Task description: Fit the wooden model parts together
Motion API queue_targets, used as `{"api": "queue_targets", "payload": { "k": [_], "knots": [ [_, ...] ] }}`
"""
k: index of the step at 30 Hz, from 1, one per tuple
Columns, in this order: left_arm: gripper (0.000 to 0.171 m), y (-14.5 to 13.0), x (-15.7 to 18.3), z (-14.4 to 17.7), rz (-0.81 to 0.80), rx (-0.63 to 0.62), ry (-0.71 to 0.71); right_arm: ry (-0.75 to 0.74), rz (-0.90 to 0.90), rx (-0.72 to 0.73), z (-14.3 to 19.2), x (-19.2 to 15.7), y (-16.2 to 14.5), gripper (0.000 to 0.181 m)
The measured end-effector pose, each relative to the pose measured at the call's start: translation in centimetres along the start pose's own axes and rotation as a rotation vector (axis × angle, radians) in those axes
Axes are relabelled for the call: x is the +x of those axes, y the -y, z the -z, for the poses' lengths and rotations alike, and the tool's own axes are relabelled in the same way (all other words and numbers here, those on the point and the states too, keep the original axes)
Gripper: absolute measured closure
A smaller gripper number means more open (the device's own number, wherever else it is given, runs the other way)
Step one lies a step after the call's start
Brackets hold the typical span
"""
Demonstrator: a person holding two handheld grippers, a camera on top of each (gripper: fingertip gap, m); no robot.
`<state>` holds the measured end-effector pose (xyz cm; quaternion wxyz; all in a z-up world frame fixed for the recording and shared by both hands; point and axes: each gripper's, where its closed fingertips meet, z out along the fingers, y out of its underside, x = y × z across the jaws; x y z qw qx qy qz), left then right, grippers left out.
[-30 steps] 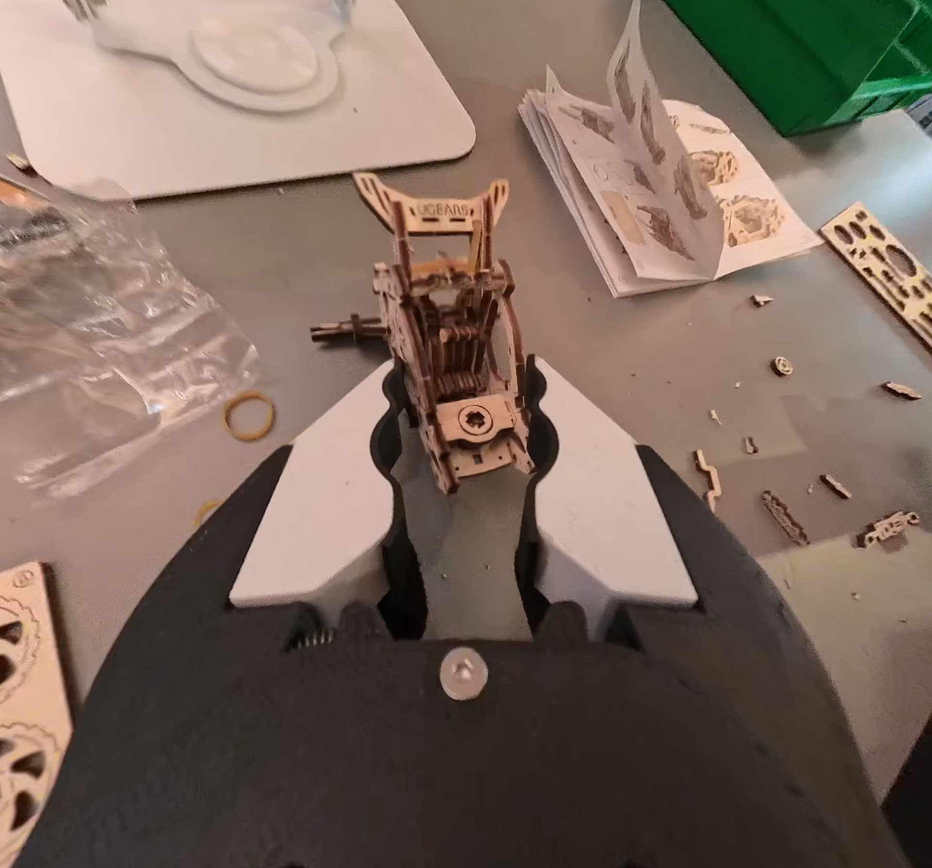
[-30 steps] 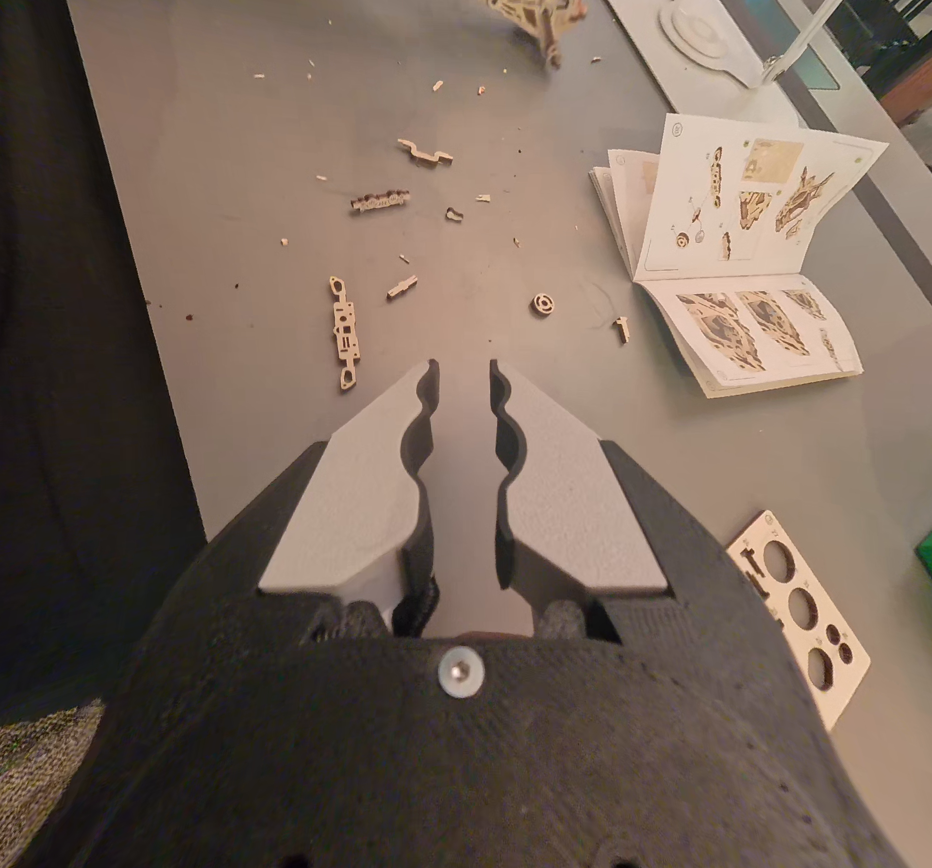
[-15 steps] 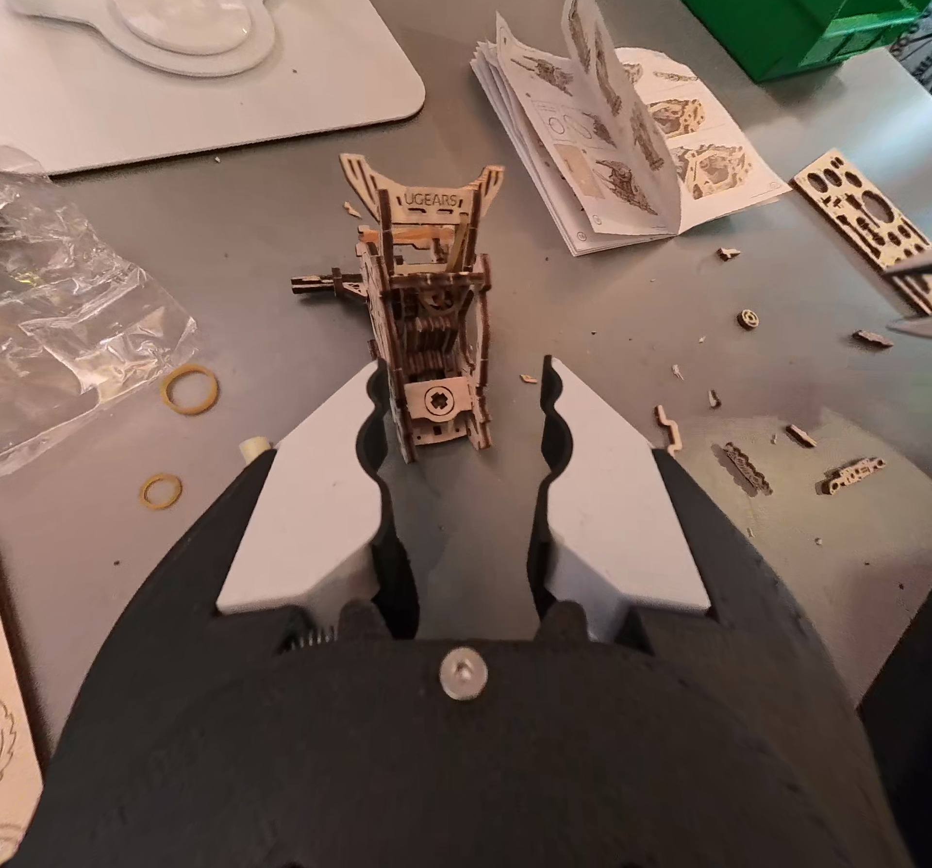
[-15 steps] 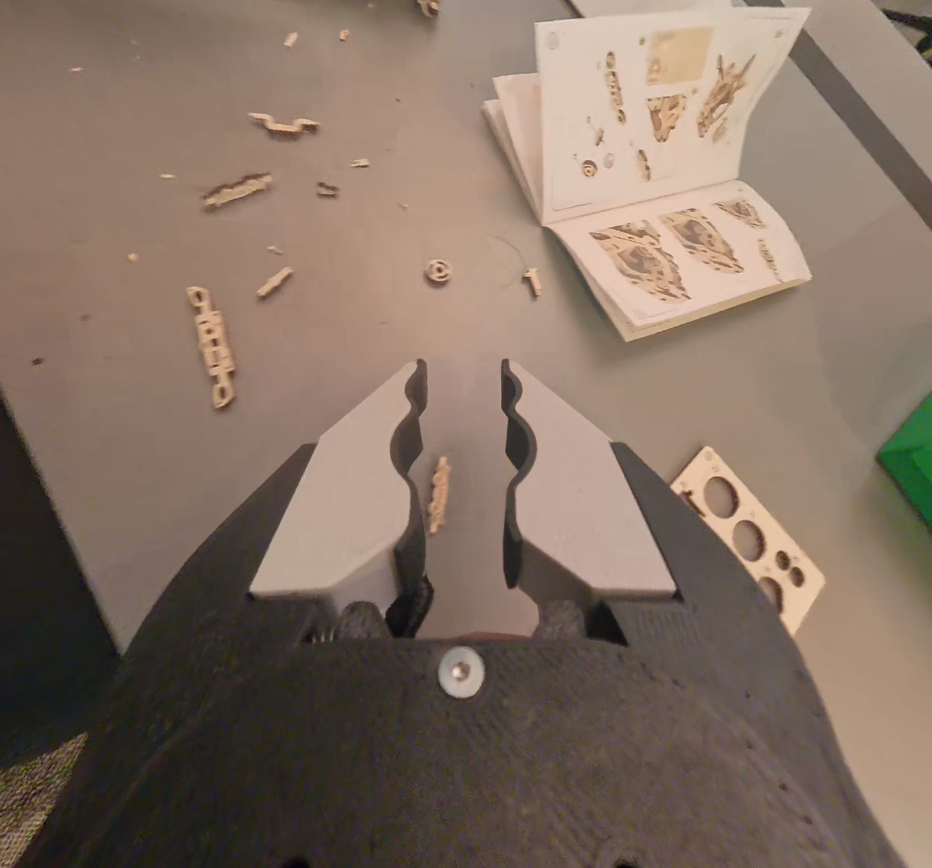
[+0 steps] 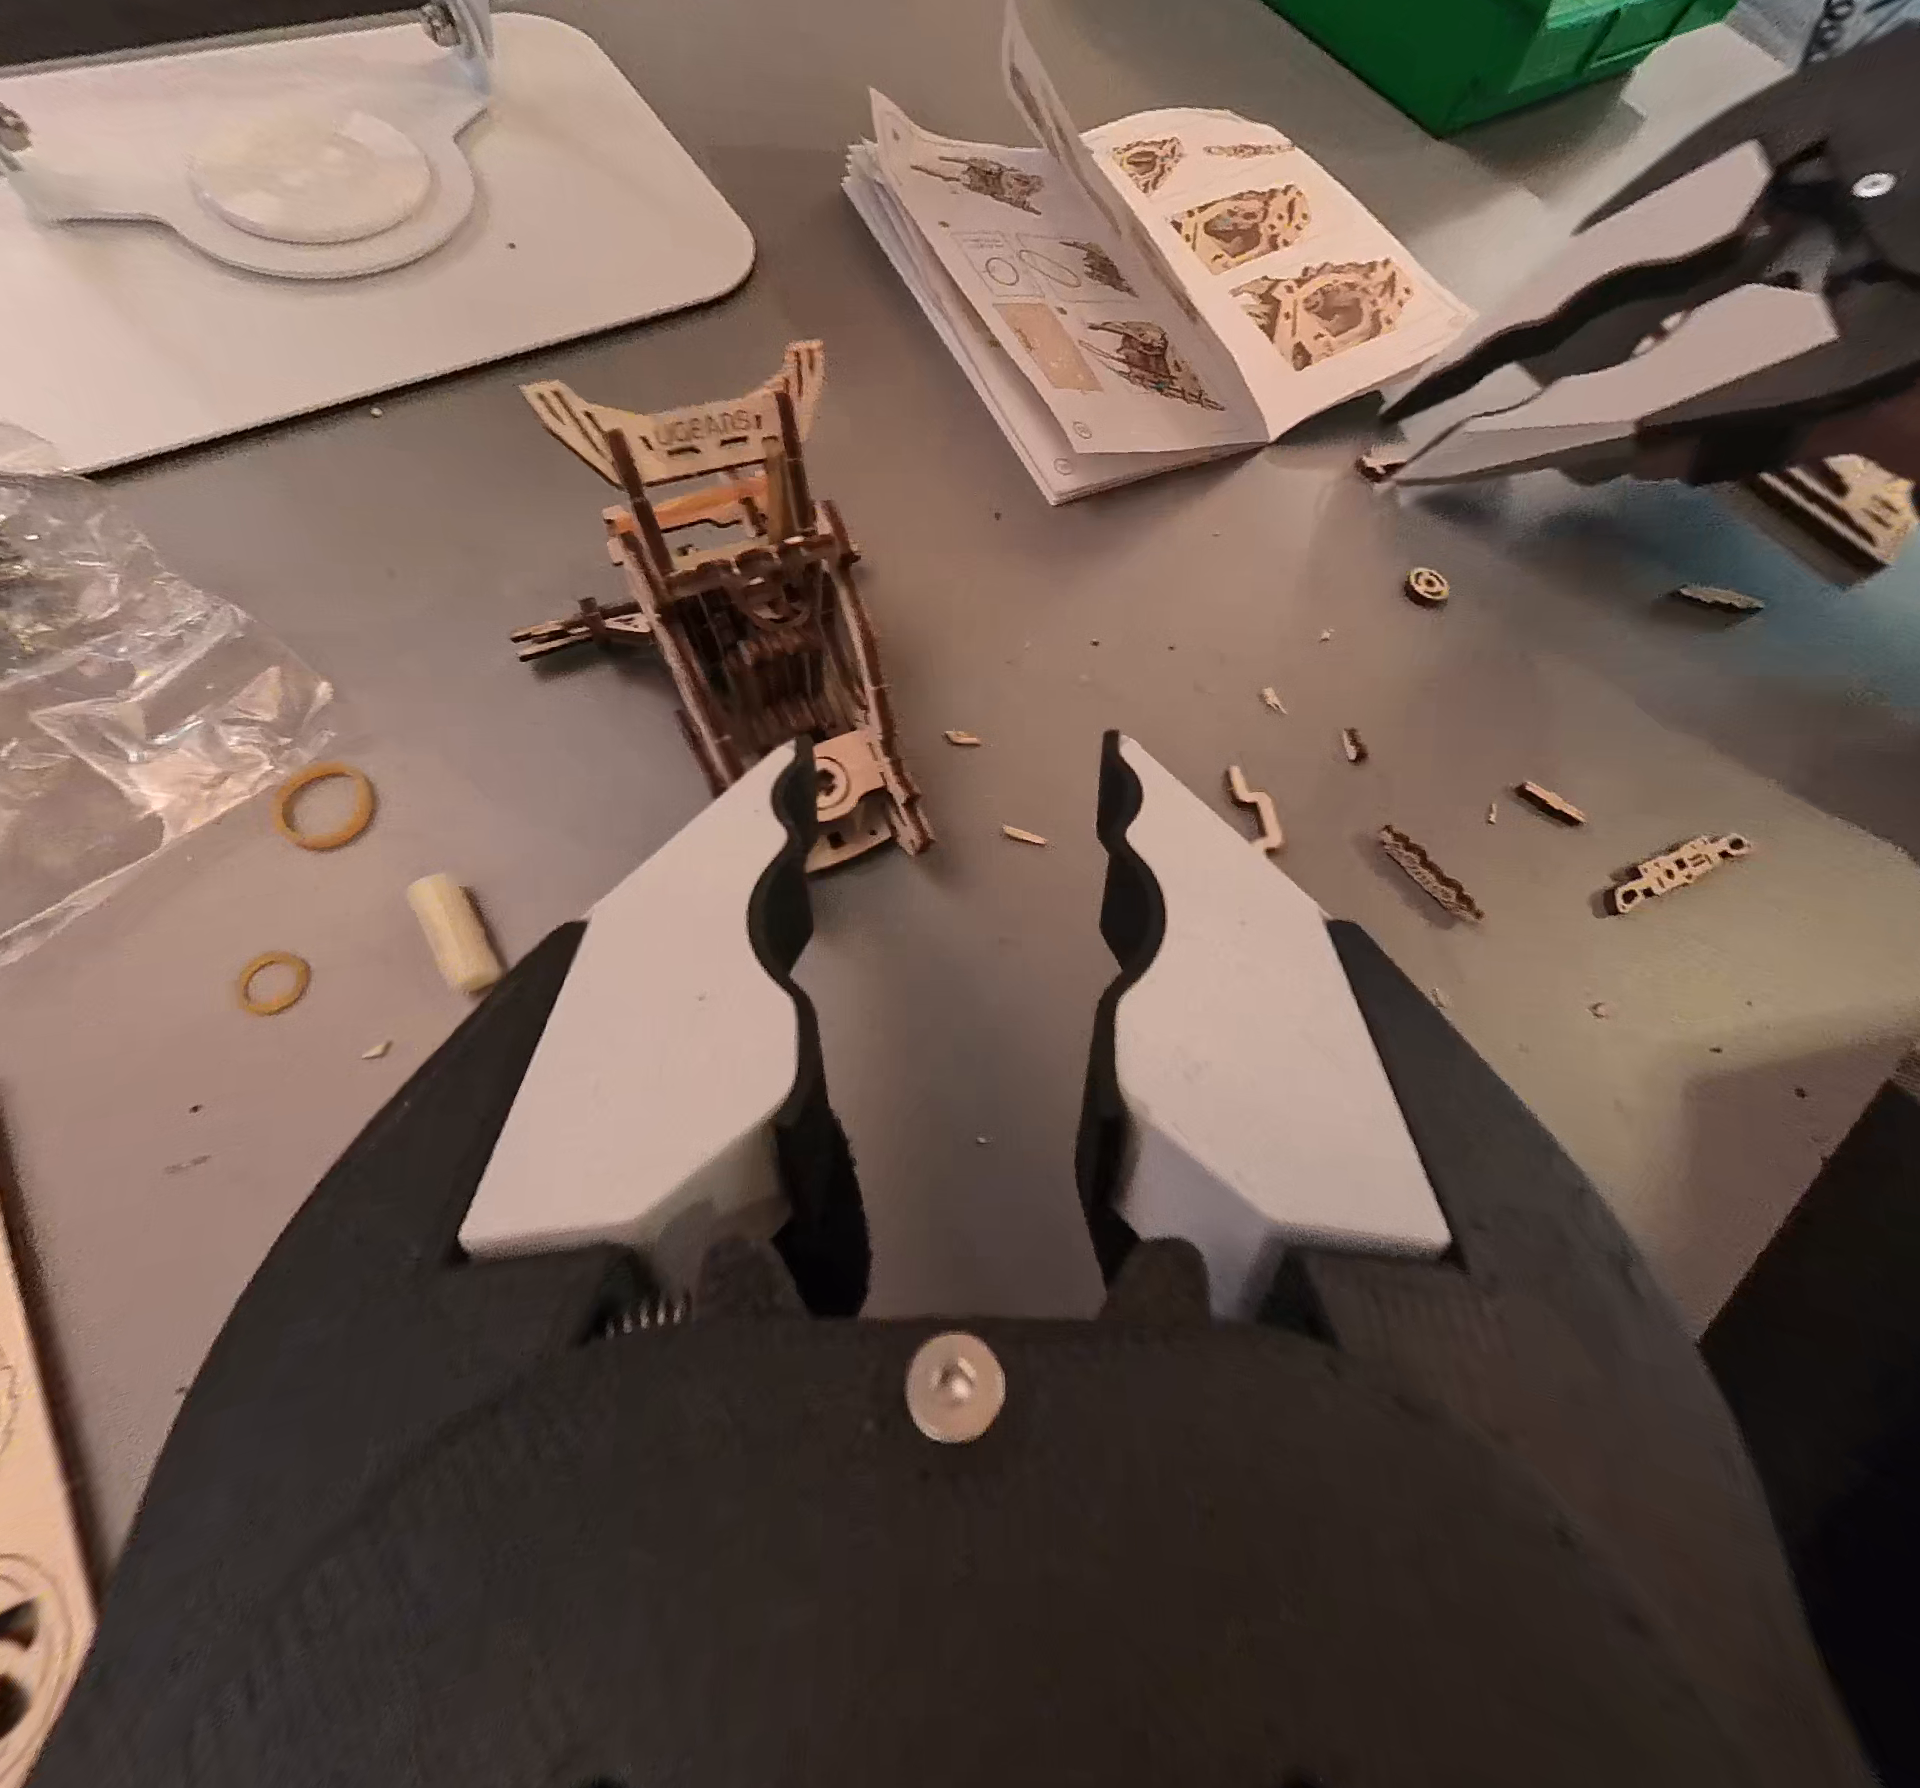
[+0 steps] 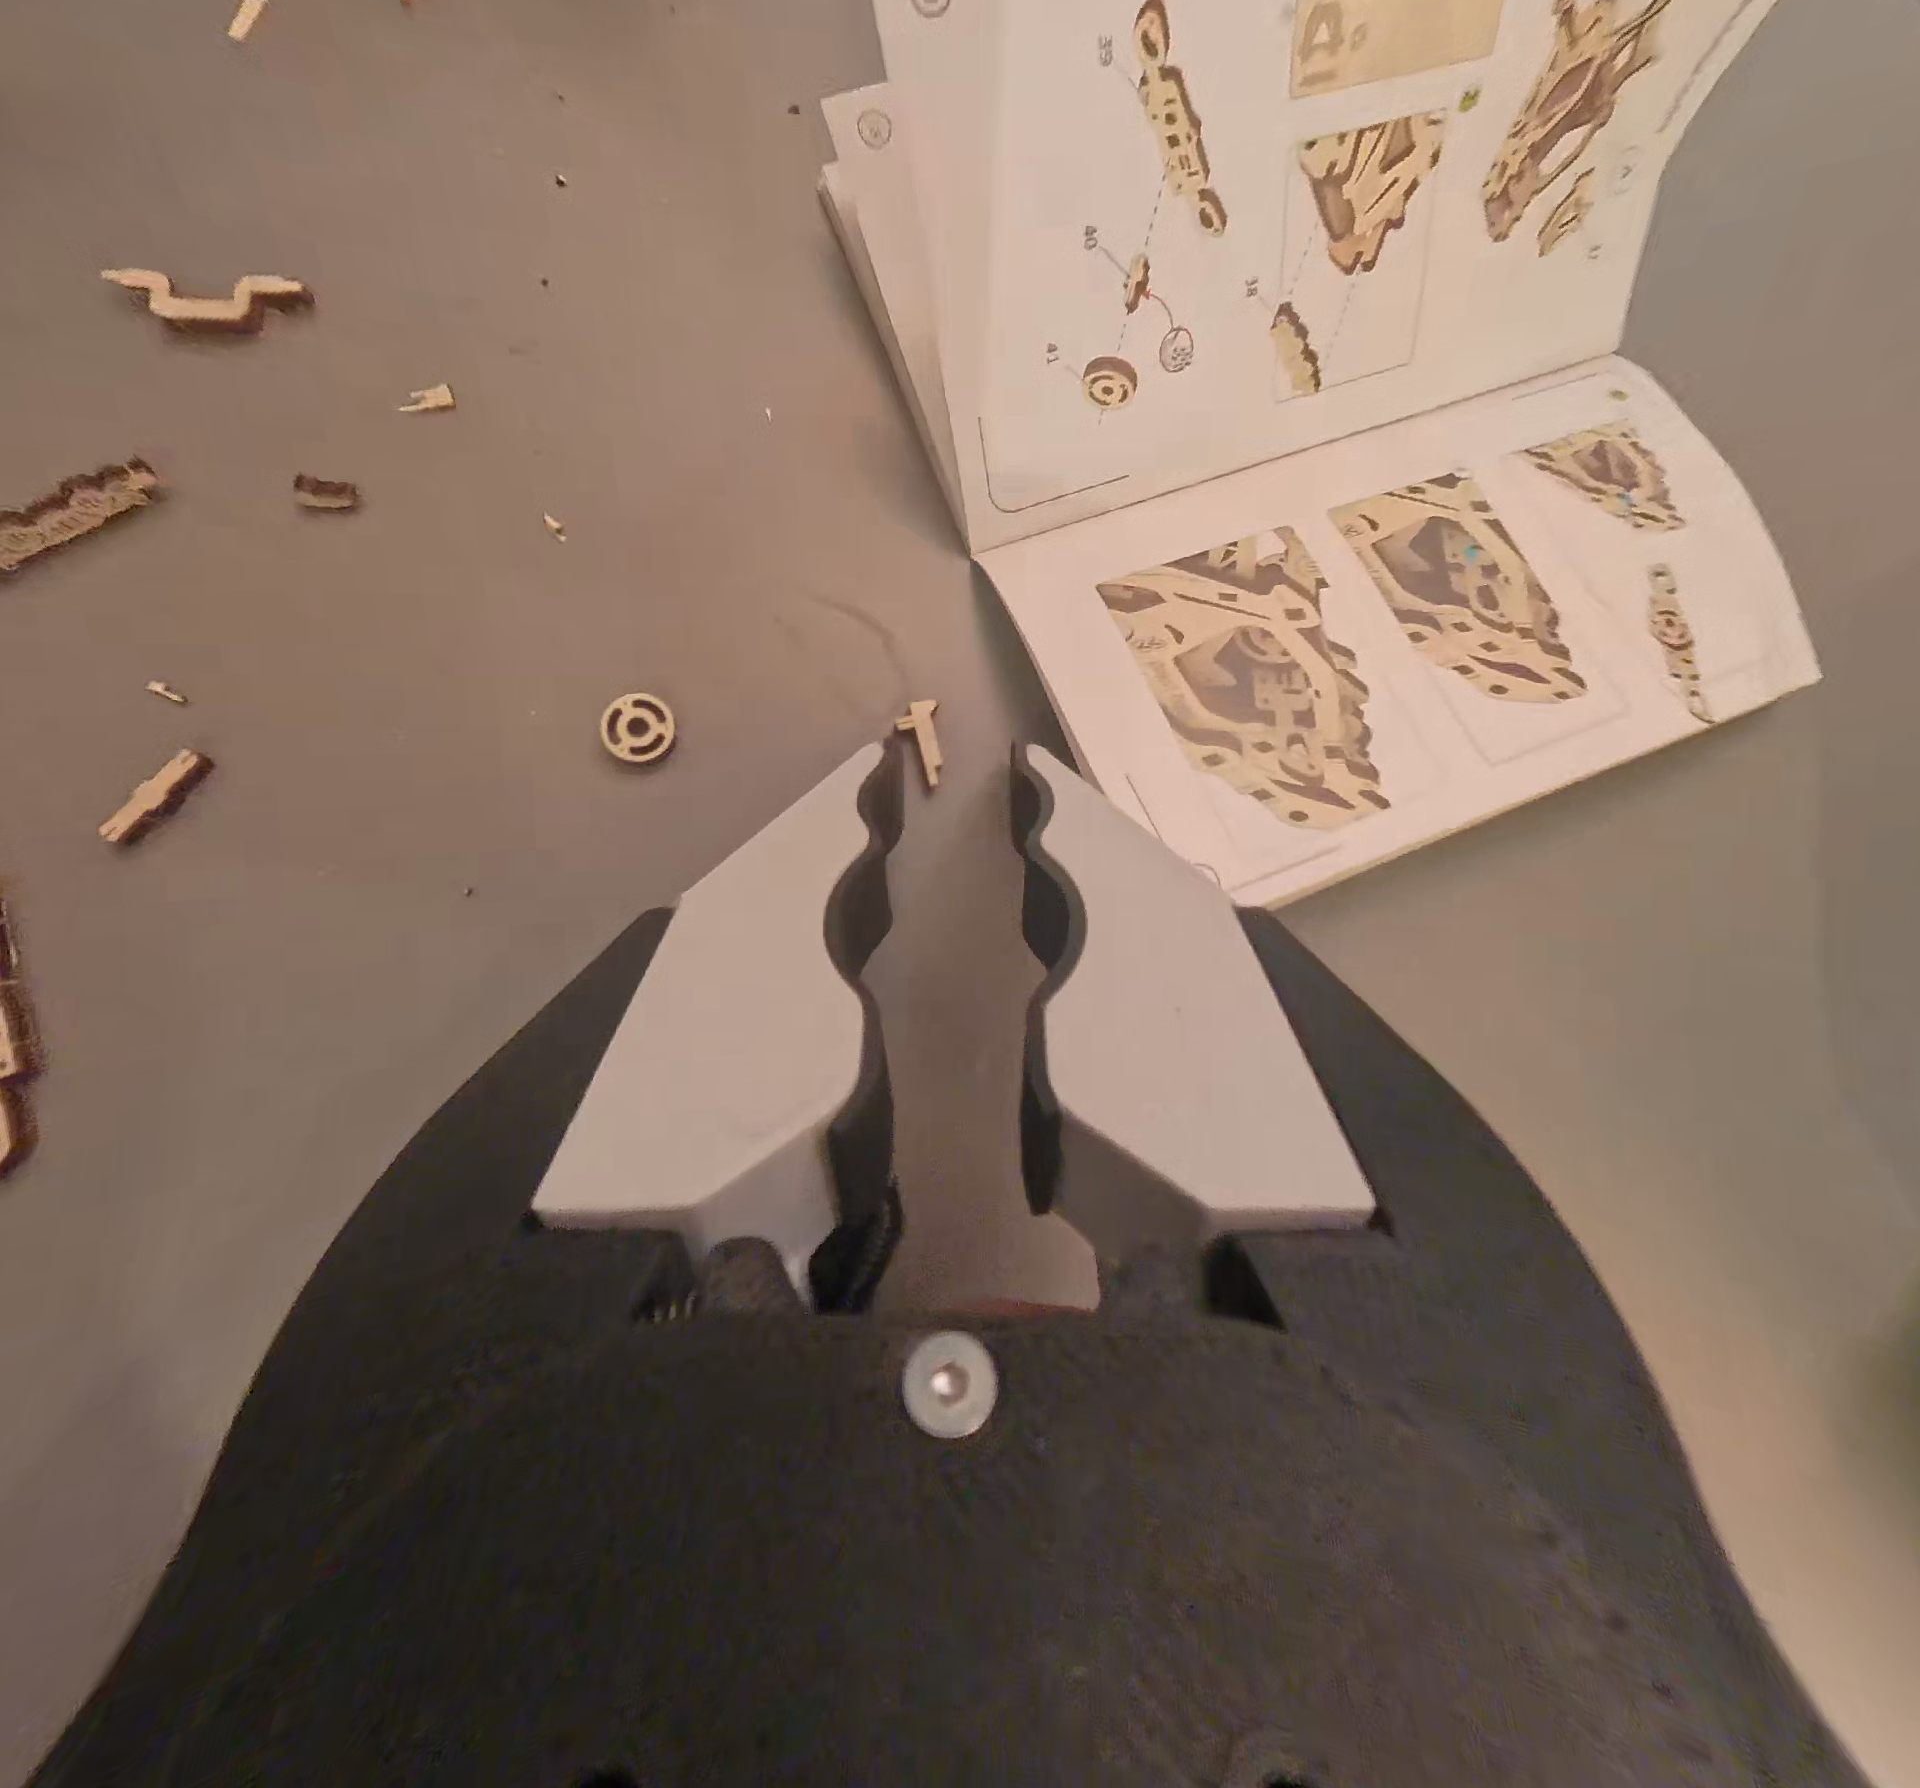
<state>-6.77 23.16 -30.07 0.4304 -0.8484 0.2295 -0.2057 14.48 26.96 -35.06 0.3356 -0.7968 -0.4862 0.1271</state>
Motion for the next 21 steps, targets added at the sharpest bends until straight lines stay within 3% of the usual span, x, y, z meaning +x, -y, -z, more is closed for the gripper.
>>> {"api": "queue_targets", "payload": {
  "k": [4,9,11,16,21],
  "knots": [
    [0.121,-0.3,1.4,-0.6,-0.033,-0.015,-0.033,0.059,-0.019,0.027,-0.4,-0.6,0.4,0.18],
    [0.121,0.4,3.0,-1.4,-0.077,-0.012,-0.074,0.146,-0.003,0.013,0.1,-2.3,0.2,0.18],
    [0.121,0.5,4.0,-1.6,-0.095,-0.01,-0.102,0.192,-0.007,0.004,0.6,-3.2,0.0,0.166],
    [0.121,-0.2,5.8,-2.5,-0.109,-0.039,-0.16,0.073,-0.022,0.092,2.6,0.3,1.5,0.148],
    [0.122,-0.3,6.1,-2.4,-0.113,-0.039,-0.169,-0.055,0.12,-0.003,1.0,3.9,0.5,0.144]
  ]
}}
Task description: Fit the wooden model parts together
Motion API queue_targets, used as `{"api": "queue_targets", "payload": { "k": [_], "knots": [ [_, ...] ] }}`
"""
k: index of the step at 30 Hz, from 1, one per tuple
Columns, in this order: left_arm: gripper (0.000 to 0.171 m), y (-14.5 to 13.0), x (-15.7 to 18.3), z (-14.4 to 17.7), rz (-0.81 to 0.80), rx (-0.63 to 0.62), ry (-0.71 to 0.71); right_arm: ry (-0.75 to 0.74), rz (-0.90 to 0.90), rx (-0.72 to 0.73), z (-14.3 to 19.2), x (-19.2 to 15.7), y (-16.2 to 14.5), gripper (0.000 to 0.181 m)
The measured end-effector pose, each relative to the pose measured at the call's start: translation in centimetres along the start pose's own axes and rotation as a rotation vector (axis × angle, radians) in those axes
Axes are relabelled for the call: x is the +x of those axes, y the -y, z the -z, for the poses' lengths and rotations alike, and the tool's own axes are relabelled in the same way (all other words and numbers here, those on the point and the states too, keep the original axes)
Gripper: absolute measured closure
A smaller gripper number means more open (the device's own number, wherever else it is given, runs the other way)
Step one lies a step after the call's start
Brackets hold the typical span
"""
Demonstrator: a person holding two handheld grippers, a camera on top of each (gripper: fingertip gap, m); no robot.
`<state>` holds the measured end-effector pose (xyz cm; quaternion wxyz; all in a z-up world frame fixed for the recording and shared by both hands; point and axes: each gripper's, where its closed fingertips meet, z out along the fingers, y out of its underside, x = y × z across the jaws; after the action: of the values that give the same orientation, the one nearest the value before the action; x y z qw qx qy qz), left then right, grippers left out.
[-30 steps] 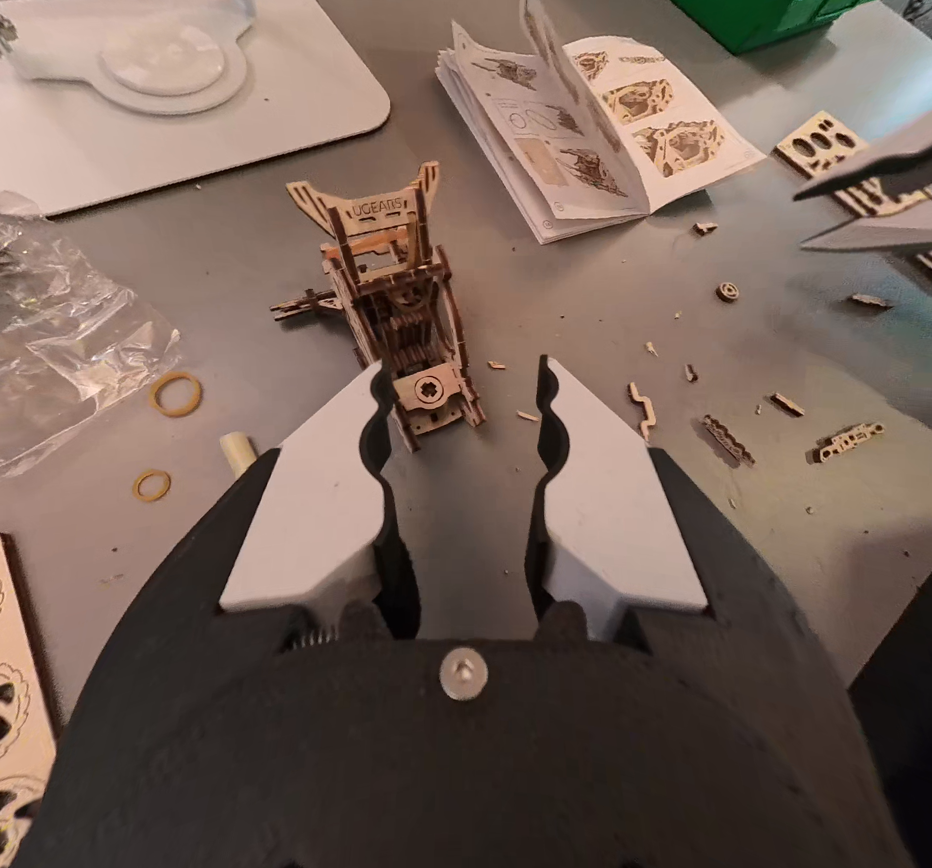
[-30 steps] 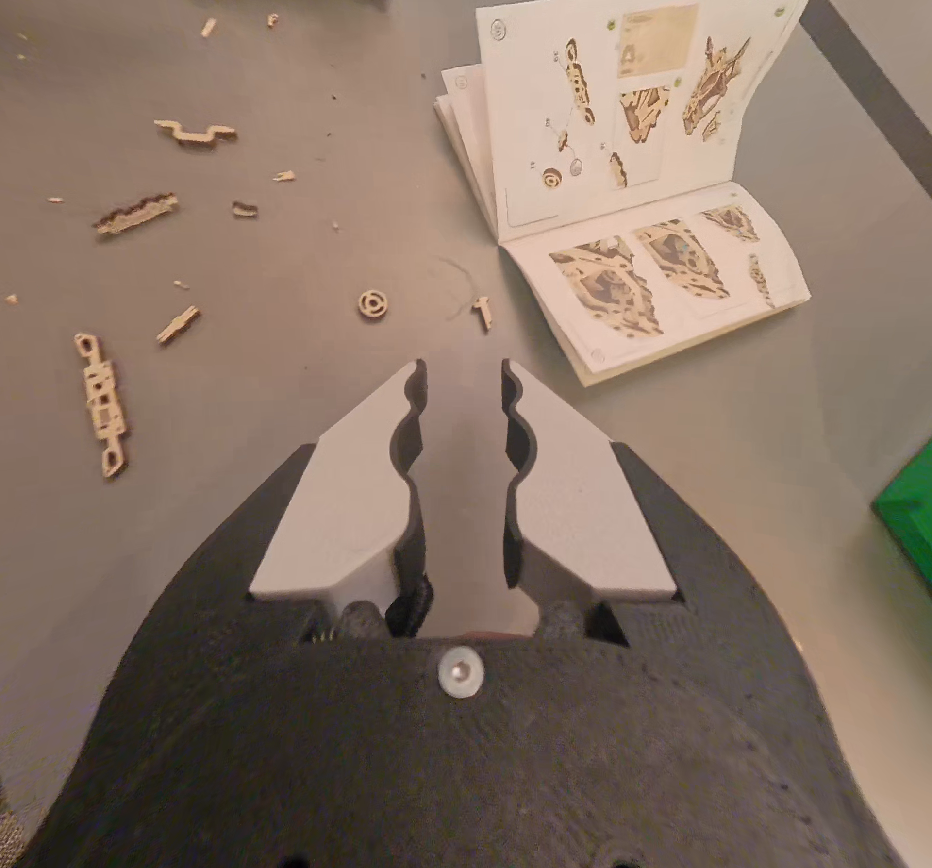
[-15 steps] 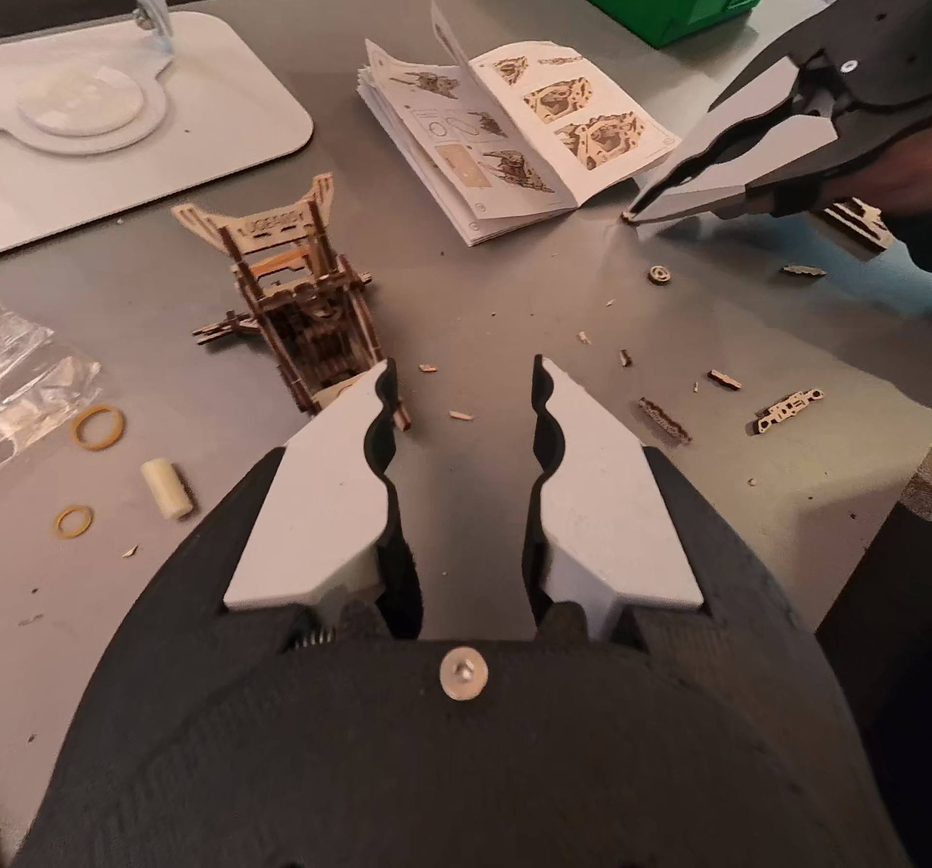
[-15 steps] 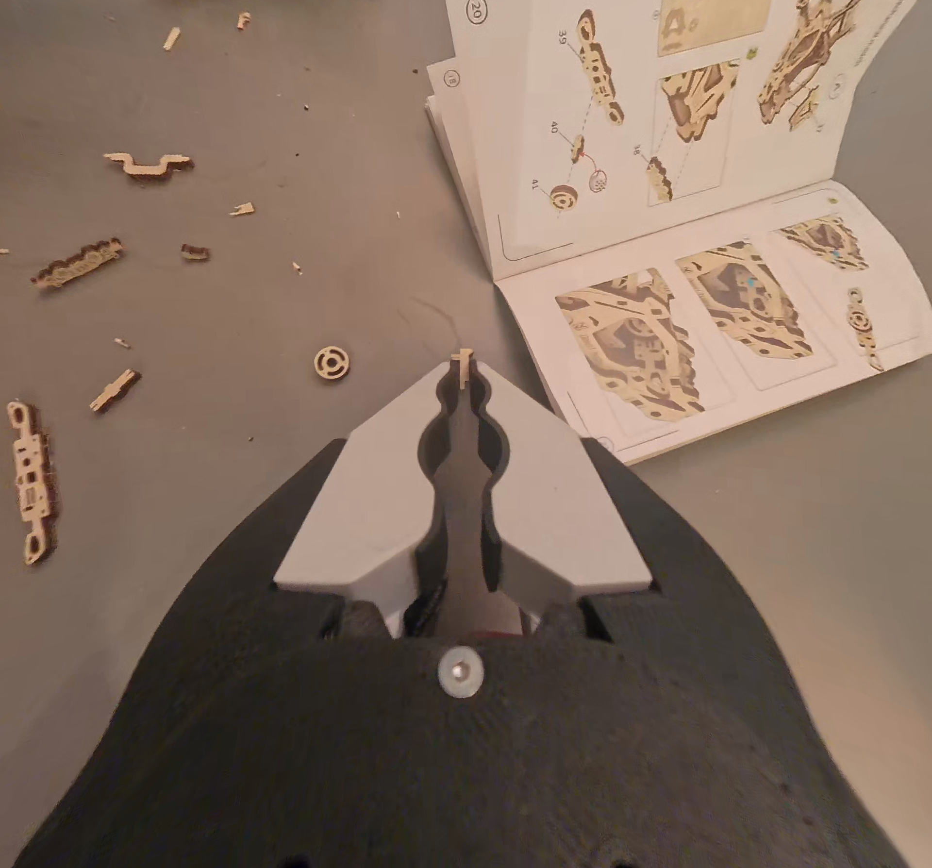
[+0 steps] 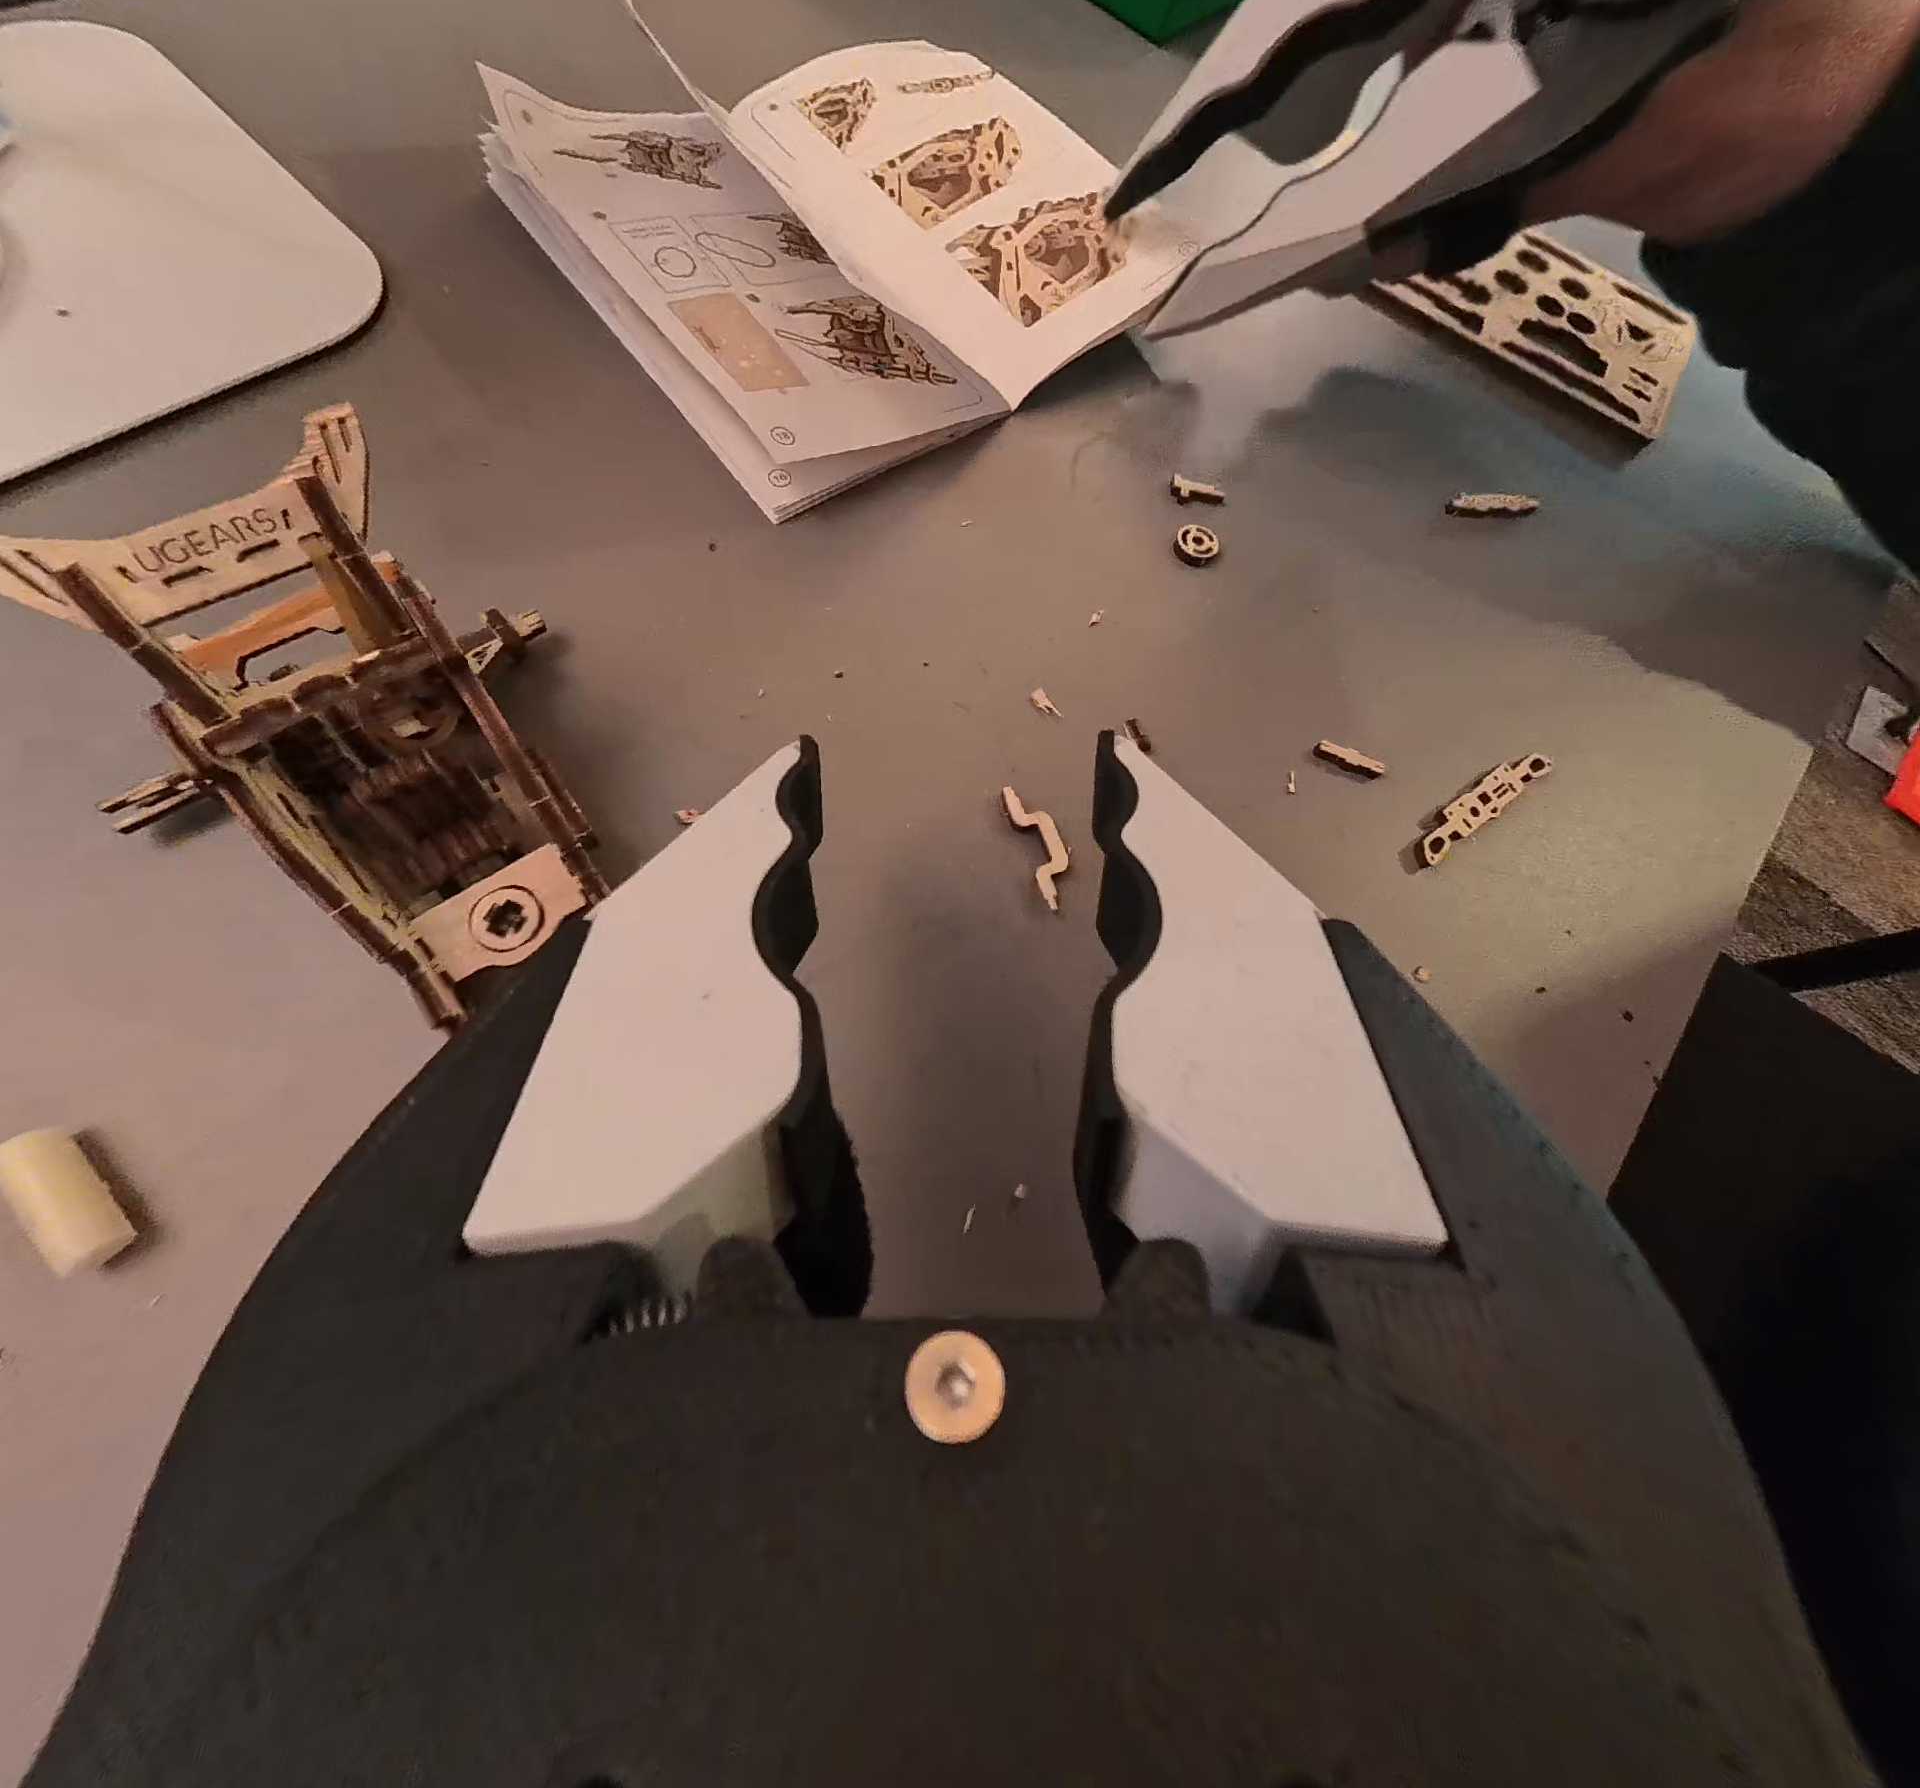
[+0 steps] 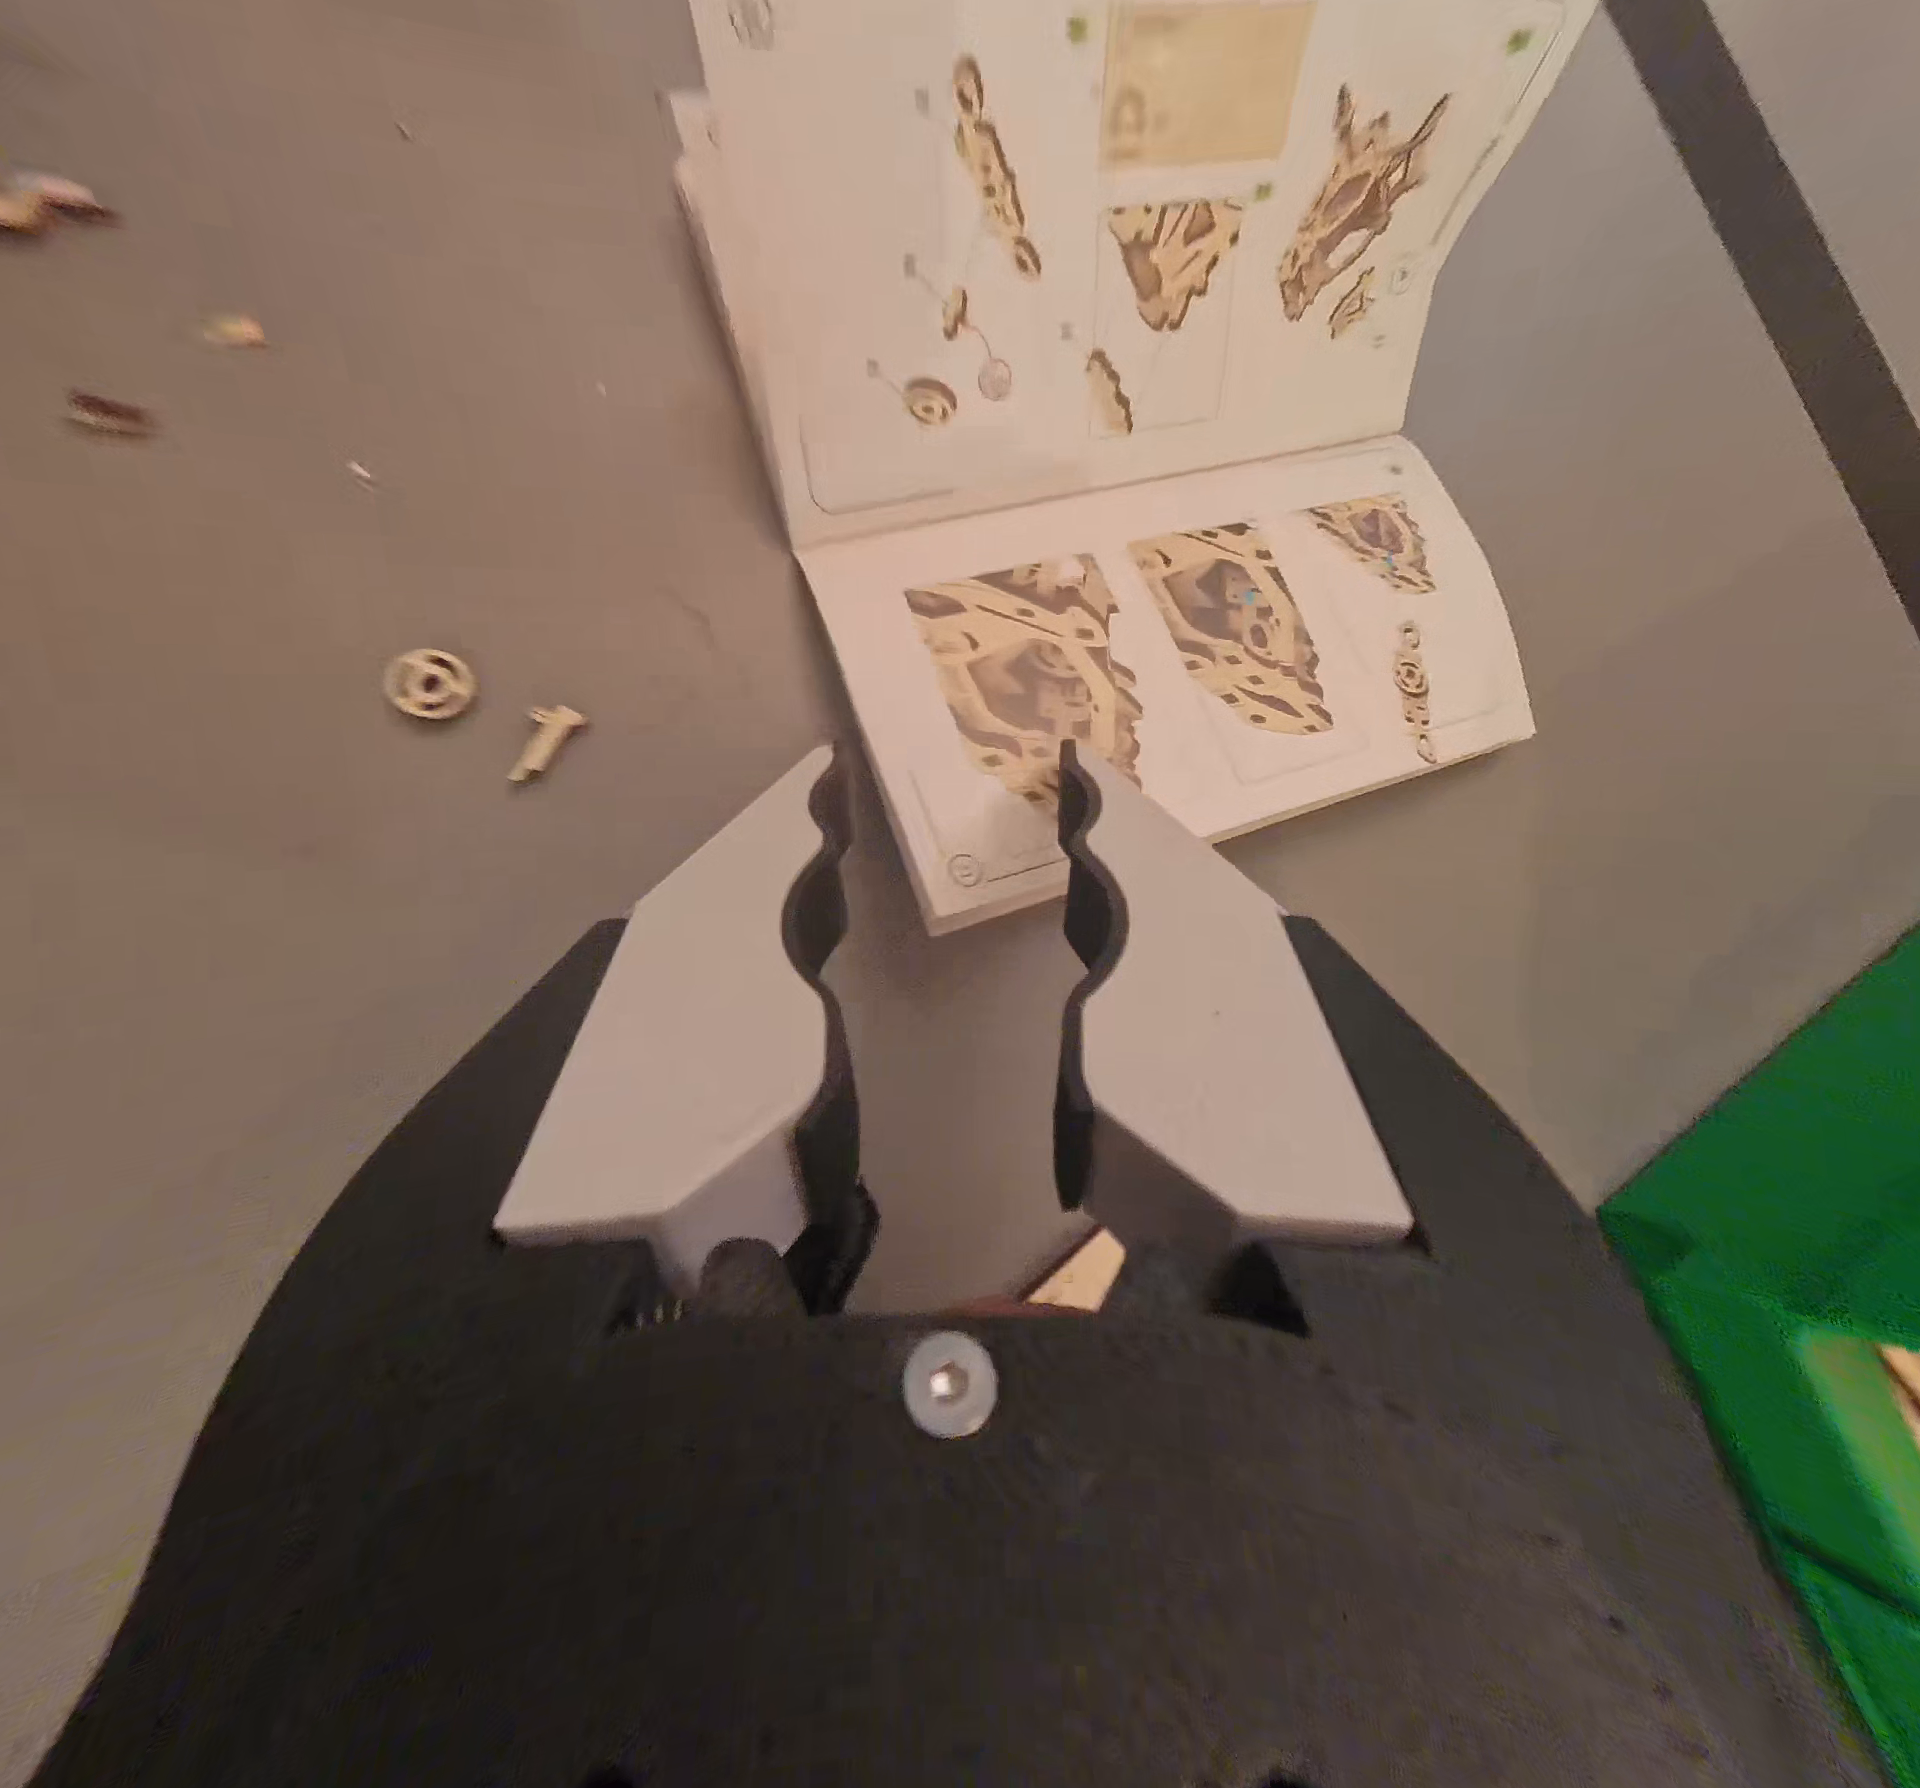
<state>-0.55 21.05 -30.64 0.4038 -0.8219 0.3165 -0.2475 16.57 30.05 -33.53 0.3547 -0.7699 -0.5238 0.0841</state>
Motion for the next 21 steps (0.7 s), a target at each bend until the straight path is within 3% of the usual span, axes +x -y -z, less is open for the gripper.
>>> {"api": "queue_targets", "payload": {
  "k": [1,5,16,21],
  "knots": [
    [0.122,0.0,-0.1,0.1,0.001,0.0,0.003,-0.011,0.029,-0.029,-0.7,0.3,-0.4,0.146],
    [0.122,-0.1,-0.8,0.8,0.011,0.006,0.02,-0.008,0.059,-0.051,-2.1,0.7,-0.4,0.181],
    [0.123,-1.6,-0.8,1.2,0.033,-0.021,-0.005,-0.047,0.005,-0.055,-2.6,5.0,1.8,0.181],
    [0.124,-2.7,1.7,1.0,0.019,-0.071,-0.109,0.011,-0.079,-0.042,-3.3,5.8,2.3,0.178]
  ]
}}
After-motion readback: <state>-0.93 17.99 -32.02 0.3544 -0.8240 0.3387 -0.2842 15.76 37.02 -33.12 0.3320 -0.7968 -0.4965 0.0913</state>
